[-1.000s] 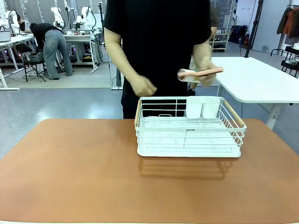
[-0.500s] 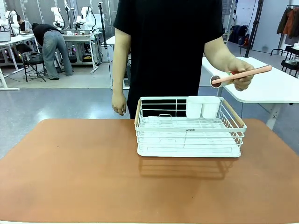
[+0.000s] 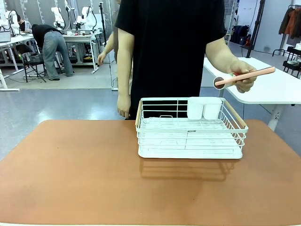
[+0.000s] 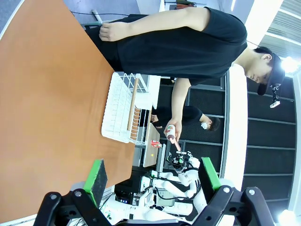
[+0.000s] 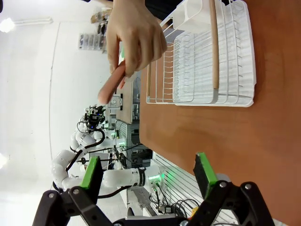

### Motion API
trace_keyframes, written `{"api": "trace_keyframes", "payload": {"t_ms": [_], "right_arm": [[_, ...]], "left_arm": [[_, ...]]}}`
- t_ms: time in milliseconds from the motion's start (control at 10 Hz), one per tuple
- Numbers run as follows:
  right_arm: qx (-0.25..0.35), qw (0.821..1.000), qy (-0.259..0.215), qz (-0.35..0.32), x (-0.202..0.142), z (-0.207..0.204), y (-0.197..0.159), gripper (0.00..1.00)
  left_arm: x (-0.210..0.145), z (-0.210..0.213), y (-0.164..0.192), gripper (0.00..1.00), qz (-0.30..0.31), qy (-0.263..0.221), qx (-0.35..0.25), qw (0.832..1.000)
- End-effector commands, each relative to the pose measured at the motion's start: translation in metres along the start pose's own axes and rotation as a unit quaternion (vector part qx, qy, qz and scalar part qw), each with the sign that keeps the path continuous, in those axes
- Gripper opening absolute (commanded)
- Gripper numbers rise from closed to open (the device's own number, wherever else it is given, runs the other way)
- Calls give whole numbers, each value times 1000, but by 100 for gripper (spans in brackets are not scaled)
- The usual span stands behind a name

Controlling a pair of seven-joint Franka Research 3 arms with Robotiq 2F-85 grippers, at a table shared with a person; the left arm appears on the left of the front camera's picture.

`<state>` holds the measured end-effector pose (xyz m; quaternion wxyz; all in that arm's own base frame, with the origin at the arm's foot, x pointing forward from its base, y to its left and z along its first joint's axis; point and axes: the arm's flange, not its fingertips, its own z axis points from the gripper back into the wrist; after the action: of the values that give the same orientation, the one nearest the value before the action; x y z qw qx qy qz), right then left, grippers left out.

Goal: Clean the table.
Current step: Pick up the Lint Roller when the human hands it over.

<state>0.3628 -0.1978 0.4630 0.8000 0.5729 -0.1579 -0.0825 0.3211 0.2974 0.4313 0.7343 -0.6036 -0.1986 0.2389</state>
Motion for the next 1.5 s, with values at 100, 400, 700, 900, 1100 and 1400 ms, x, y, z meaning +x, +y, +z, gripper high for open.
{"api": "trace_keyframes", "payload": {"t_ms": [100,400,700,900,1100,1400], "right_arm": [[-57,996,-30,-59,-21,-55,71,100],[-87,991,-71,-67,-16,-118,89,100],[-98,986,-123,-59,-9,-164,91,100],[-99,983,-143,-67,-6,-178,90,100],[-111,978,-159,-71,-2,-191,87,100],[-94,978,-167,-79,3,-193,88,100]], "left_arm": [[-4,3,1,100,-3,5,-6,1000],[-4,3,1,100,-3,5,-6,1000],[-4,3,1,100,-3,5,-6,1000],[-4,3,1,100,-3,5,-6,1000],[-4,3,1,100,-3,5,-6,1000],[-4,3,1,100,-3,5,-6,1000]]}}
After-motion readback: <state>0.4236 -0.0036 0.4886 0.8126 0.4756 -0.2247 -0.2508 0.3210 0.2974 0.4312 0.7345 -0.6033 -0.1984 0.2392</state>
